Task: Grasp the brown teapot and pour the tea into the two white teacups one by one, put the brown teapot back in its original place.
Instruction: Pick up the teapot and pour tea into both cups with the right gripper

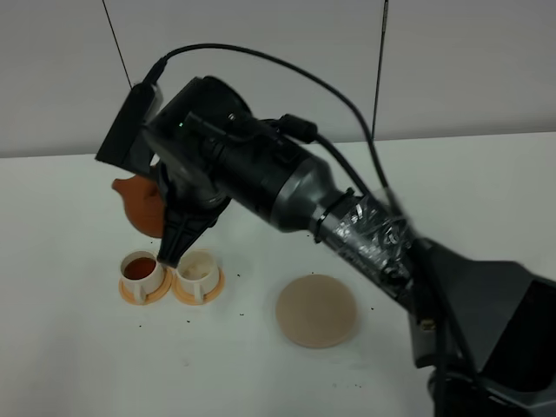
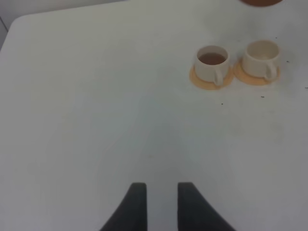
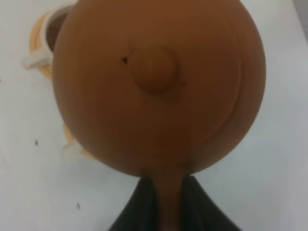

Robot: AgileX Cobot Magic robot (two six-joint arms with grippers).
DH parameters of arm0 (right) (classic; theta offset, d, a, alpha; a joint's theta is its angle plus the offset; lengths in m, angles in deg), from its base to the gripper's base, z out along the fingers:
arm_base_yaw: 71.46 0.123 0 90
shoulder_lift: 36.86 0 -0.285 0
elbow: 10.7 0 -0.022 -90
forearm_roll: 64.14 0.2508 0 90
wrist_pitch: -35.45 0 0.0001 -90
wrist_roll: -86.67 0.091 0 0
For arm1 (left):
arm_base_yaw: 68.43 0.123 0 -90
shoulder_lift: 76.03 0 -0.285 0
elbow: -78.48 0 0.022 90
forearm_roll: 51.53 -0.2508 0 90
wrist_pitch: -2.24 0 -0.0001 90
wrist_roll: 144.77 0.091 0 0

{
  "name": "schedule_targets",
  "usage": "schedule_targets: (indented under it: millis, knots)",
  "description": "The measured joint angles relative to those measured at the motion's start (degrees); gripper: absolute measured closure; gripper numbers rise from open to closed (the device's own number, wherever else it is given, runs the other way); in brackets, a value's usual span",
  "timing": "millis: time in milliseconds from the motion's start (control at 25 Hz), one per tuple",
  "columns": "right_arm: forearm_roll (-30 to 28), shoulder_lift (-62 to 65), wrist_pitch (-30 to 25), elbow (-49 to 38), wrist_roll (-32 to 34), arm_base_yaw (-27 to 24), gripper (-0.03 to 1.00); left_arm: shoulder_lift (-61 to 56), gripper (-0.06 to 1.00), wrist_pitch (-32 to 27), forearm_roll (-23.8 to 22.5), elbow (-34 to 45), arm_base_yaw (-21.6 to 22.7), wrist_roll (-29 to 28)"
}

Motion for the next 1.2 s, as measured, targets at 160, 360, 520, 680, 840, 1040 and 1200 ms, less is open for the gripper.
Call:
schedule_targets:
  millis: [160,360,520,680,840,1040,1200]
  knots:
    - [-0.2,4.3,-0.1,-8.0,0.7,-1.0,0.87,0.0,0.71,0.0,0.0,0.0,0.0,0.0]
    - [-0.4,8.0,0.1,-15.6,3.1,-1.2,0.87,0.0,0.71,0.0,0.0,0.0,0.0,0.0]
    - [0.2,9.4,0.1,-20.9,4.1,-1.5,0.87,0.0,0.71,0.0,0.0,0.0,0.0,0.0]
    - [0.7,10.9,0.2,-26.8,4.2,-1.7,0.87,0.0,0.71,0.0,0.0,0.0,0.0,0.0]
    - [4.0,12.8,0.7,-32.3,4.4,-3.0,0.87,0.0,0.71,0.0,0.0,0.0,0.0,0.0]
    - [4.2,16.6,7.7,-39.7,6.0,-4.0,0.87,0.0,0.71,0.0,0.0,0.0,0.0,0.0]
    - [3.6,18.2,13.4,-43.8,7.8,-3.9,0.87,0.0,0.71,0.0,0.0,0.0,0.0,0.0]
